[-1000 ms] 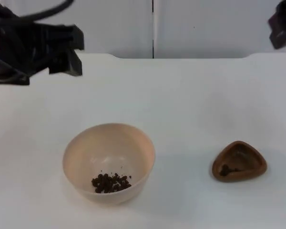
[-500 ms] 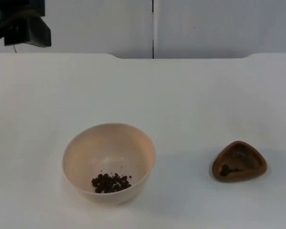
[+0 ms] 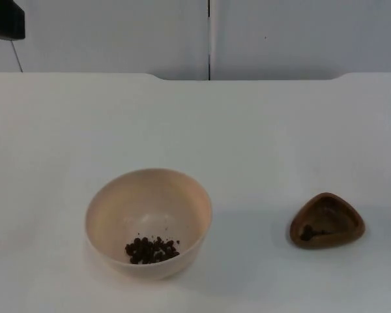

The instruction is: Pick up the bowl with the left hand and pour the coffee beans from the cup into the bowl with the right hand.

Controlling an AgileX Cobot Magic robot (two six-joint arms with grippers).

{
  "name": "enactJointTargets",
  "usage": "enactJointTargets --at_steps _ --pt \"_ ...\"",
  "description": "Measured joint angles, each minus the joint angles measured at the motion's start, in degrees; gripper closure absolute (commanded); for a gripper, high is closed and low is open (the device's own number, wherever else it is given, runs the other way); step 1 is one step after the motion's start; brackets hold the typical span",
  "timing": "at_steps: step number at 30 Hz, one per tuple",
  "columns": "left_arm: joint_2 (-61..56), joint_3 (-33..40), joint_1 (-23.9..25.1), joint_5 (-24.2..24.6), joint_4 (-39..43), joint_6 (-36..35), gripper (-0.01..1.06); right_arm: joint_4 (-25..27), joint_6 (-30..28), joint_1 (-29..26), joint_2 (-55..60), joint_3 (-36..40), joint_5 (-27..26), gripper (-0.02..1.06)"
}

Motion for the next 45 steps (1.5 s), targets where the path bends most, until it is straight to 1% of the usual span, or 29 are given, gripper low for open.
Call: enactJointTargets --at_steps 4,5,9,15,19,21,24,27,29,30,34,35,37,39,43,45 --pt "-2.9 0.0 0.0 2.5 -4.3 6.0 0.31 0.7 0.0 0.0 -5.4 4.0 0.0 0.32" --pt "-2.9 0.0 0.0 2.5 -4.3 6.0 0.31 0.7 0.0 0.0 -5.4 4.0 0.0 0.32" --pt "-5.8 0.0 0.0 5.2 -8.0 11.3 0.31 1.3 -0.5 0.0 -11.1 7.9 0.0 0.32" --pt "-8.8 0.0 0.0 6.7 -10.9 15.1 0.31 1.6 -0.9 0.0 -16.3 11.1 0.0 0.32" --pt "-12.5 0.0 0.0 8.9 -13.4 17.7 0.31 2.3 -0.9 0.0 -21.0 13.7 0.0 0.32" --pt "-13.7 0.2 0.0 9.0 -13.9 18.7 0.31 2.6 -0.9 0.0 -22.1 14.1 0.0 0.32" --pt "-18.3 1.7 0.0 9.4 -15.0 21.8 0.31 3.0 -0.9 0.0 -25.8 15.7 0.0 0.32" --pt "-21.2 3.5 0.0 10.0 -15.3 22.5 0.31 3.5 -1.6 0.0 -27.7 15.9 0.1 0.32" --pt "-24.6 5.3 0.0 11.1 -15.3 22.9 0.31 5.3 -4.1 0.0 -29.9 15.9 0.1 0.32" --pt "-24.6 5.3 0.0 11.1 -15.3 22.9 0.31 5.3 -4.1 0.0 -29.9 15.9 0.1 0.32" --pt "-31.5 8.1 0.0 14.1 -15.0 24.2 0.31 12.0 -12.1 0.0 -33.4 15.9 0.2 0.32" --pt "-31.5 8.1 0.0 14.1 -15.0 24.2 0.31 12.0 -12.1 0.0 -33.4 15.9 0.2 0.32" --pt "-34.4 8.3 0.0 16.4 -14.6 24.6 0.31 15.8 -16.6 0.0 -34.7 15.9 0.3 0.32" --pt "-37.5 8.3 0.0 18.5 -14.4 25.3 0.31 18.3 -20.0 0.0 -35.8 16.1 0.9 0.32" --pt "-40.6 8.3 0.0 21.2 -14.2 26.8 0.31 20.3 -23.8 0.0 -36.9 16.2 2.1 0.32" --pt "-42.1 8.3 0.0 22.7 -14.1 27.9 0.31 20.7 -23.8 0.0 -37.6 16.2 2.5 0.32"
